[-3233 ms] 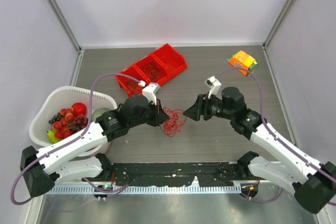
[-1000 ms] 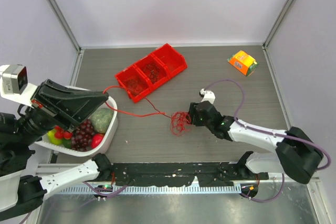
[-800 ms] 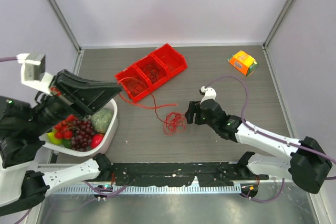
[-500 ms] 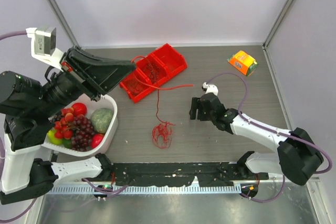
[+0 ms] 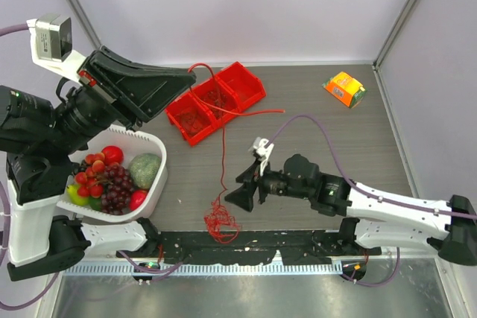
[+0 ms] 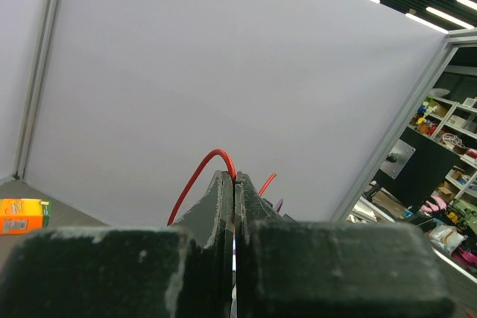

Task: Untangle the cables

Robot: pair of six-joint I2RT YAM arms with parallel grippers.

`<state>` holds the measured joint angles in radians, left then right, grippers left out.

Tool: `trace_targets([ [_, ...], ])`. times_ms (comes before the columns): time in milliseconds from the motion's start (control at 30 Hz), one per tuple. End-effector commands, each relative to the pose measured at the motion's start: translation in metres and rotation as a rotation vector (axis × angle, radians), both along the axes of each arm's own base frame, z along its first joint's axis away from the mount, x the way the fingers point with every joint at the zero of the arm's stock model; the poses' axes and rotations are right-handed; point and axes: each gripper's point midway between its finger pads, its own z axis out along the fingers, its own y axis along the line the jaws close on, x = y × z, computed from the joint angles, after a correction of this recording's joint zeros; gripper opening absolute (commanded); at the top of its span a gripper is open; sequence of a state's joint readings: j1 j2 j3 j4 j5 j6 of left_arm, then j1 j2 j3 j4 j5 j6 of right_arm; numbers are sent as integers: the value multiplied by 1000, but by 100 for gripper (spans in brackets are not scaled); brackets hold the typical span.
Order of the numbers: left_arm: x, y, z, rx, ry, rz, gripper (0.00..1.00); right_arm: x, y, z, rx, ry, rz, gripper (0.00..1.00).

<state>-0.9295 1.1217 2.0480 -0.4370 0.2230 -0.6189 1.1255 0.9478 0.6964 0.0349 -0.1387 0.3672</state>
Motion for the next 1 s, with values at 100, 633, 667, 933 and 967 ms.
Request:
trace_targets([
  [100,-10,6,26,-60,-57,-25,0,-9,62,42,145,-118,38,78],
  [633,-43,60,91,-229,-133,-4,0,208,-66,-145,-140,27,-978,64],
  [667,-42,66,93,-239,-145,25,0,221,-80,-149,-146,56,-1027,63],
  [933,-6,72,82,-180,-146,241,0,250,-173,-194,-382,190,-1283,68],
  [967,0,71,82,-170,-152,268,0,247,-186,-198,-403,207,-1307,69],
])
